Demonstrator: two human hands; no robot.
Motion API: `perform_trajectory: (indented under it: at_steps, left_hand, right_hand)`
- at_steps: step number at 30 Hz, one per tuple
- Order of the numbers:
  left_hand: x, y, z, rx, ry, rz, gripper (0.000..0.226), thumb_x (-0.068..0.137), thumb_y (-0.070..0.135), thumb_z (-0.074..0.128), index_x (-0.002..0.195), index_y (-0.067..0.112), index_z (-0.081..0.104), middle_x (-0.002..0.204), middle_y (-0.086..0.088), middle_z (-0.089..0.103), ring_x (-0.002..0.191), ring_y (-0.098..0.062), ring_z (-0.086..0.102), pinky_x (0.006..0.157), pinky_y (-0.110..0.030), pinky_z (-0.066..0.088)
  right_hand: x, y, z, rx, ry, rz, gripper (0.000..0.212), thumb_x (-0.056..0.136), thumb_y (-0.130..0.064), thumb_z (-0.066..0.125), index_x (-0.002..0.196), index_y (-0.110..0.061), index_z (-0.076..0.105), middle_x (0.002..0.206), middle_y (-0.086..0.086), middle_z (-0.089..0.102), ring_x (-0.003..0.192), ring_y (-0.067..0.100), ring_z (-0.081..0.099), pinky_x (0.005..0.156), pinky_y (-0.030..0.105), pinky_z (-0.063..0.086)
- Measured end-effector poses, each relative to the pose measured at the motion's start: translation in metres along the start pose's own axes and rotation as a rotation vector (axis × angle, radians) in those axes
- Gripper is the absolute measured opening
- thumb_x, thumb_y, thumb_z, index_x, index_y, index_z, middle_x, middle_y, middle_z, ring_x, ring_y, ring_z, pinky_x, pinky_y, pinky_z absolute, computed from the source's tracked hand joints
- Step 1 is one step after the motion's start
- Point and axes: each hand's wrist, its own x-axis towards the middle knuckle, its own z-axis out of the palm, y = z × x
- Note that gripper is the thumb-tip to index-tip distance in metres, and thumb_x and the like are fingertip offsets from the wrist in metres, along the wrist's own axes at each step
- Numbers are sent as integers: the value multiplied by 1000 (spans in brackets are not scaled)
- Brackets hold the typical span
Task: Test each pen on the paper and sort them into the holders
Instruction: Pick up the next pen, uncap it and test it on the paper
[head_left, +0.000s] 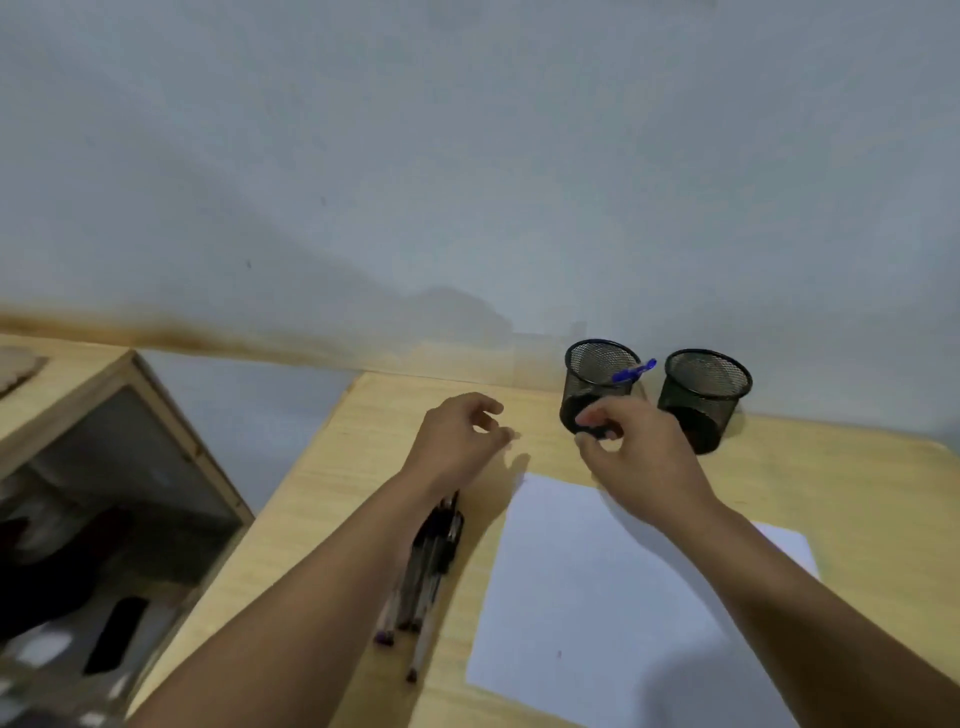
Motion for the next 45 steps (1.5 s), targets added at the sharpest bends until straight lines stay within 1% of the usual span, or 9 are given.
perform_trajectory:
  at_steps: [4, 11, 16, 23, 27, 33, 39, 42, 45]
  left_hand:
    - [-28, -27, -39, 160, 47, -61, 11, 87, 29, 72, 94, 21, 71, 84, 7, 65, 69, -2, 60, 49, -7, 39]
    - [-55, -58, -61, 333, -32, -137, 28, 84, 46, 73, 91, 19, 73, 83, 6, 69, 79, -8, 63, 64, -26, 49]
    - [-60, -65, -61, 336, -30, -127, 31, 85, 46, 72, 96, 17, 76, 84, 3, 71, 80, -11, 65, 63, -27, 50]
    - [-58, -71, -64, 242, -64, -161, 40, 84, 43, 75, 119, 25, 70, 107, -1, 70, 89, -14, 60, 71, -24, 42]
    - [-55, -72, -68, 212, -87, -182, 29, 86, 35, 75, 112, 23, 73, 97, 2, 68, 79, -7, 58, 59, -17, 39]
    - [-59, -75, -73, 215, -32, -234, 9, 80, 21, 73, 89, 20, 74, 86, 8, 68, 79, -5, 60, 58, -21, 45]
    - [-67, -71, -76, 223, -16, -218, 13, 77, 18, 80, 86, 15, 71, 82, 8, 66, 72, -2, 58, 55, -18, 44]
    - [-69, -71, -79, 153, 7, -249, 14, 76, 17, 81, 85, 14, 71, 86, 1, 71, 71, -6, 62, 53, -16, 44]
    - [-75, -70, -82, -19, 33, -281, 14, 77, 14, 82, 87, 12, 72, 84, -3, 74, 73, -16, 70, 61, -26, 58]
  right_hand:
    - [-40, -30, 41, 175, -190, 123, 5, 86, -27, 69, 88, -30, 72, 87, -14, 70, 72, 4, 60, 64, 22, 47]
    - [-85, -83, 93, 143, -460, 84, 10, 83, -35, 65, 83, -30, 73, 81, -11, 72, 78, 7, 67, 73, 30, 57]
    - [-94, -95, 108, -5, -407, -32, 10, 83, -42, 63, 79, -34, 67, 74, -13, 64, 77, 8, 59, 84, 34, 50]
    - [-99, -101, 115, -137, -380, -149, 26, 91, -48, 54, 111, -40, 69, 100, -12, 64, 105, 17, 58, 88, 39, 39]
    - [-101, -103, 118, -135, -373, -138, 27, 92, -47, 53, 113, -41, 69, 105, -13, 63, 110, 16, 55, 89, 39, 37]
    - [-105, -101, 119, -106, -385, -167, 24, 94, -42, 52, 109, -42, 71, 93, -18, 50, 105, 13, 54, 87, 37, 39]
    - [-107, -104, 120, -133, -383, -193, 25, 96, -44, 50, 107, -43, 71, 90, -15, 48, 100, 15, 53, 82, 36, 34]
    - [-108, -104, 119, -113, -382, -183, 25, 95, -48, 49, 108, -44, 70, 92, -15, 51, 101, 14, 52, 82, 35, 32]
    - [-107, -105, 118, -87, -356, -166, 27, 93, -53, 51, 108, -42, 69, 95, -14, 58, 101, 12, 53, 84, 34, 33]
